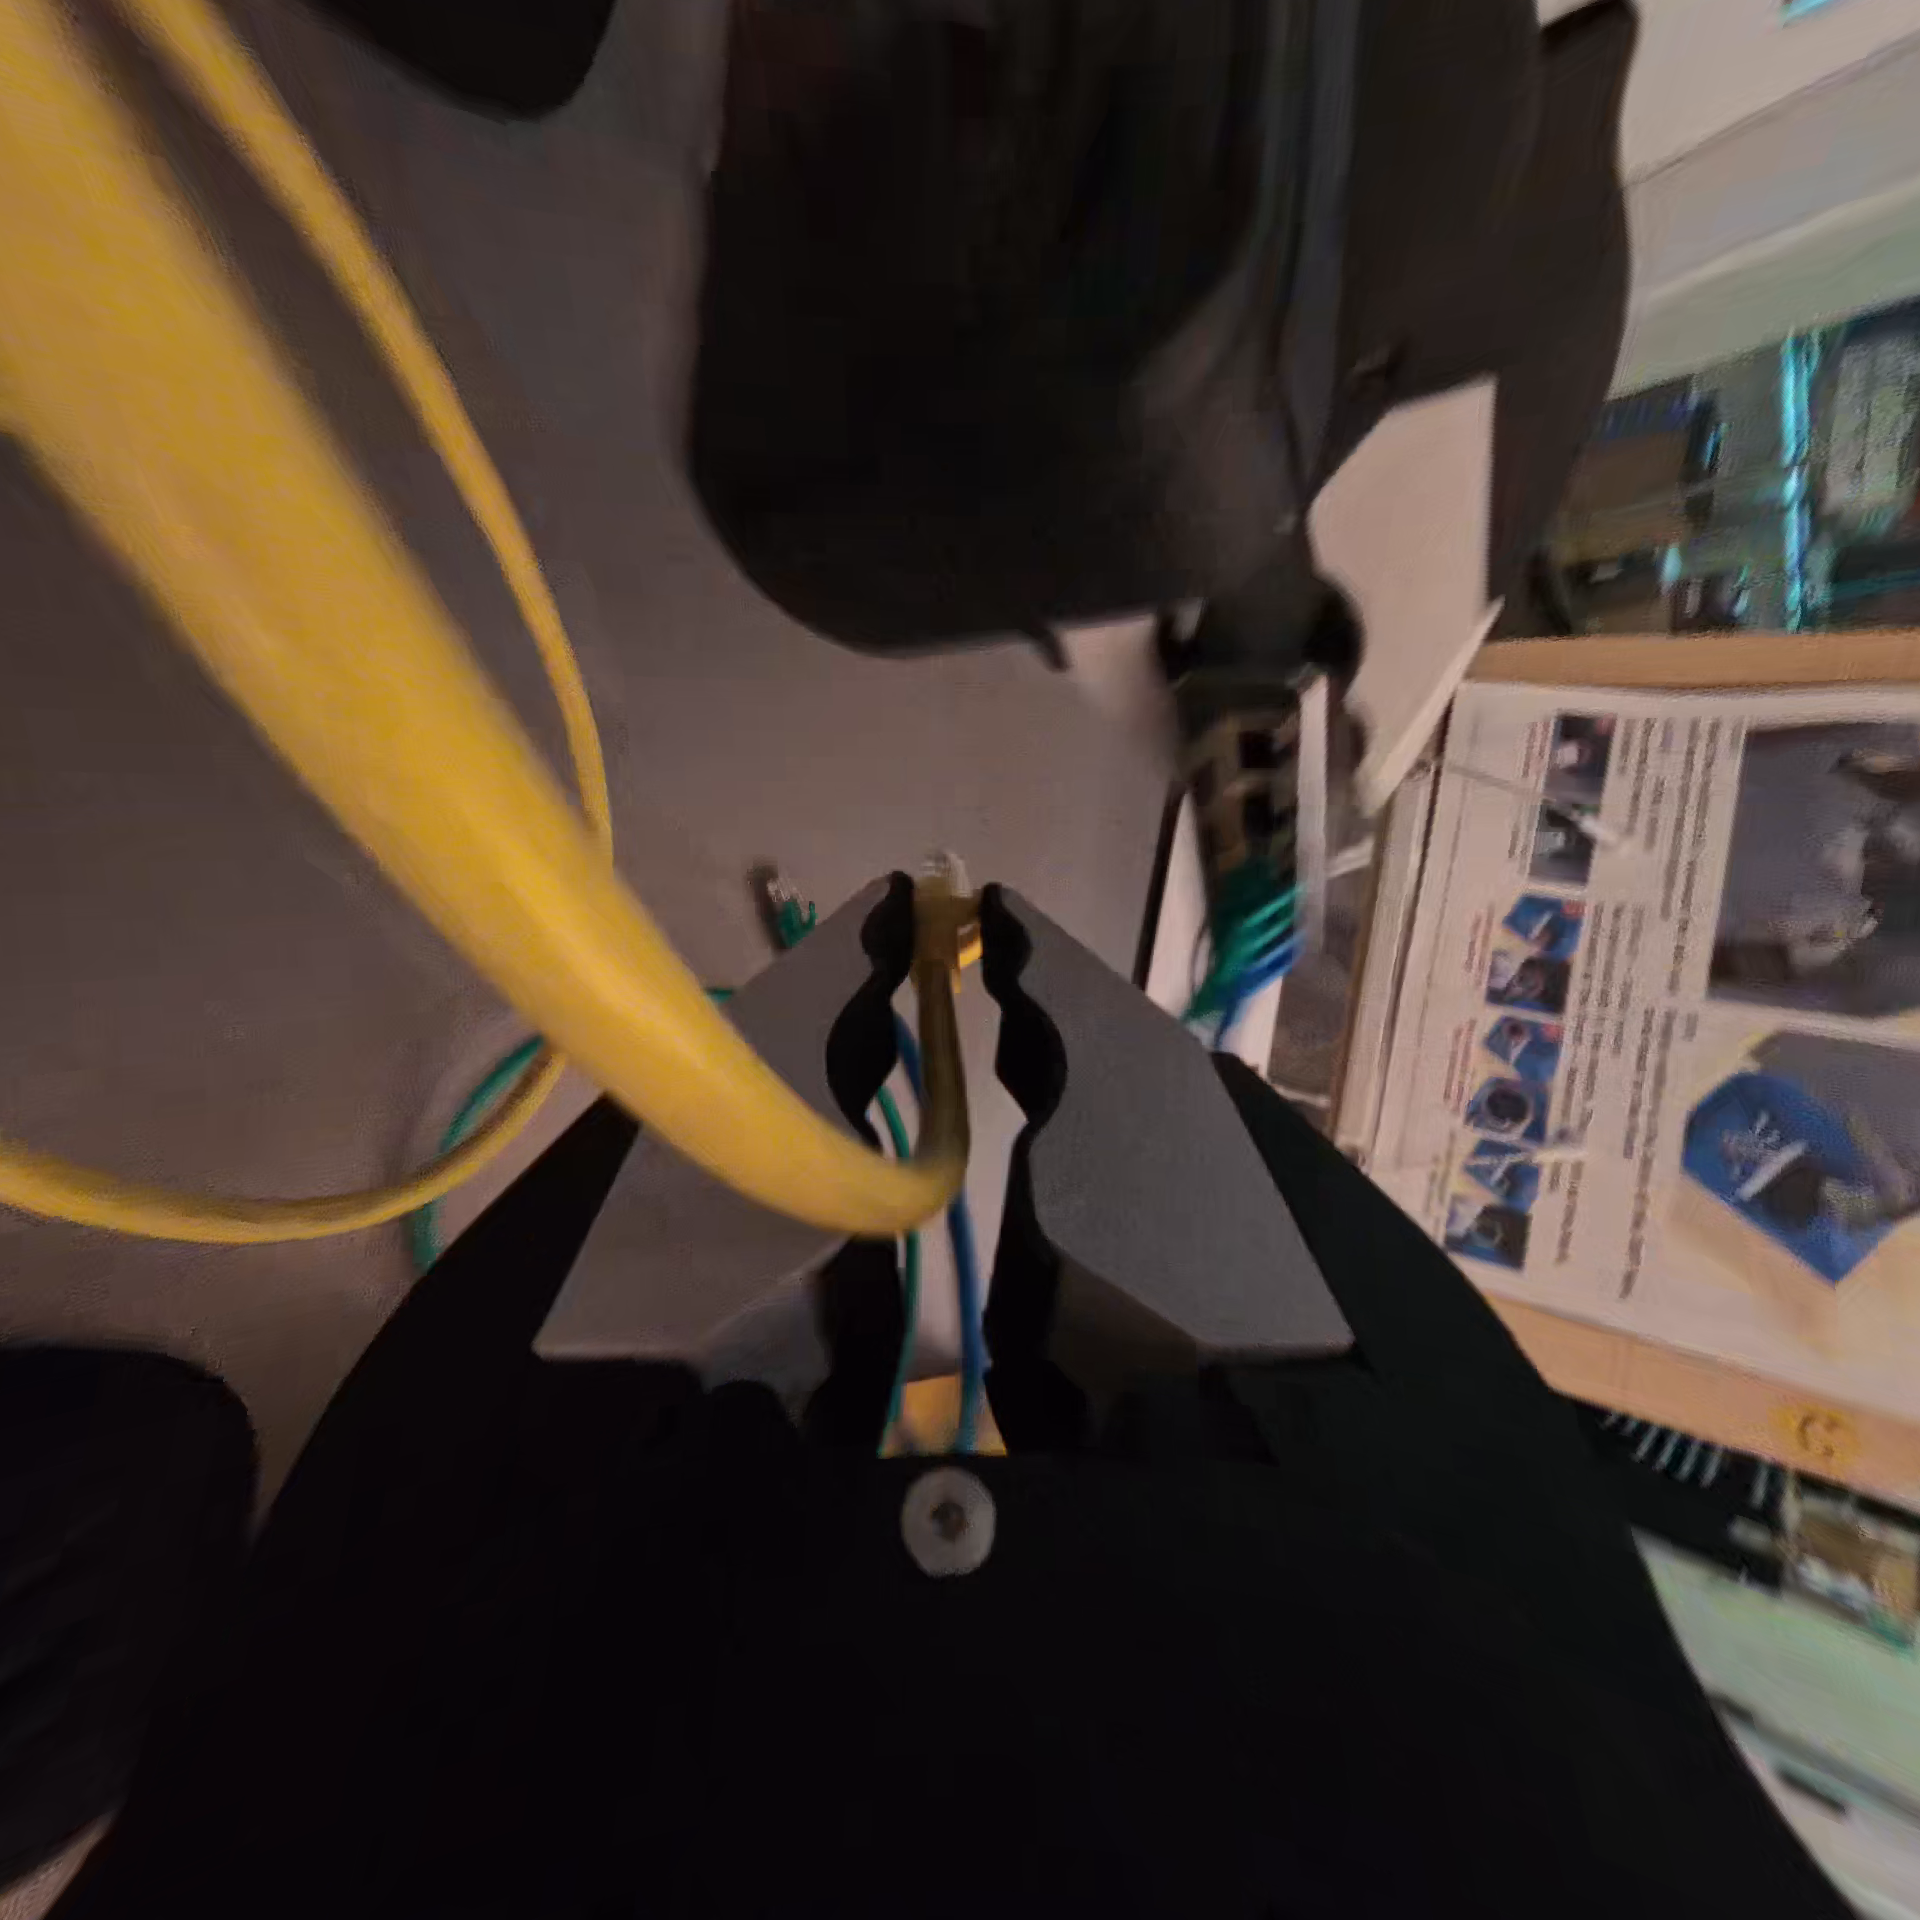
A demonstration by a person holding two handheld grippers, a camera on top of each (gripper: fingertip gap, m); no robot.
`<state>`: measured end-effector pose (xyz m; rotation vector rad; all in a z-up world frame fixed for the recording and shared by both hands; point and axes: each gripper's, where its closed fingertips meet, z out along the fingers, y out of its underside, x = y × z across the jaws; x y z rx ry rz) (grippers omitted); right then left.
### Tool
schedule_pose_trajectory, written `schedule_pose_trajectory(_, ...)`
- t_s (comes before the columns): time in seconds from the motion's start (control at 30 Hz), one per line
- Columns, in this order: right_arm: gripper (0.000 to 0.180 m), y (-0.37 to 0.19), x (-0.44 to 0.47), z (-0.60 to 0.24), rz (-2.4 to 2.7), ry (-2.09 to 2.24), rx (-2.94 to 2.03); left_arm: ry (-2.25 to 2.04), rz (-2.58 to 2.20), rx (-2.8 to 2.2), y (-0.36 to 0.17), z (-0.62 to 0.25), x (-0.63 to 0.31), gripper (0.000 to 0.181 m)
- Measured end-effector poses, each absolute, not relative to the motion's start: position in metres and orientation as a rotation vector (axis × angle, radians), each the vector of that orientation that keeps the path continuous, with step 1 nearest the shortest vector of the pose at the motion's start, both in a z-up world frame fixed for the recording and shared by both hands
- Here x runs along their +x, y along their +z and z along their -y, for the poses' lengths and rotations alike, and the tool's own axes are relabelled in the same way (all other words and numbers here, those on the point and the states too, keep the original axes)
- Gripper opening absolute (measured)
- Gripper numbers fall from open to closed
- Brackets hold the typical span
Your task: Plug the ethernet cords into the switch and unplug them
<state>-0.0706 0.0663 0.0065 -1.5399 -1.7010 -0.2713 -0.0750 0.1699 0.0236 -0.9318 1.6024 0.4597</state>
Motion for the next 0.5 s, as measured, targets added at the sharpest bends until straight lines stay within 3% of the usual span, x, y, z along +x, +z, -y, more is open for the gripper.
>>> schedule_pose_trajectory(0.1,0.013,0.030,-0.070,-0.089,1.567,-0.418,-1.420,0.378,-1.524,-1.076,0.048,-0.193,-0.116,0.033)
schedule_pose_trajectory(0.2,0.014,0.030,-0.078,-0.075,1.601,-0.244,-1.426,0.316,-1.454,-1.048,0.073,-0.191,-0.135,0.033)
schedule_pose_trajectory(0.5,0.016,-0.090,-0.061,-0.086,1.971,-0.313,-1.777,0.284,-1.272,-1.071,0.101,-0.212,-0.178,0.033)
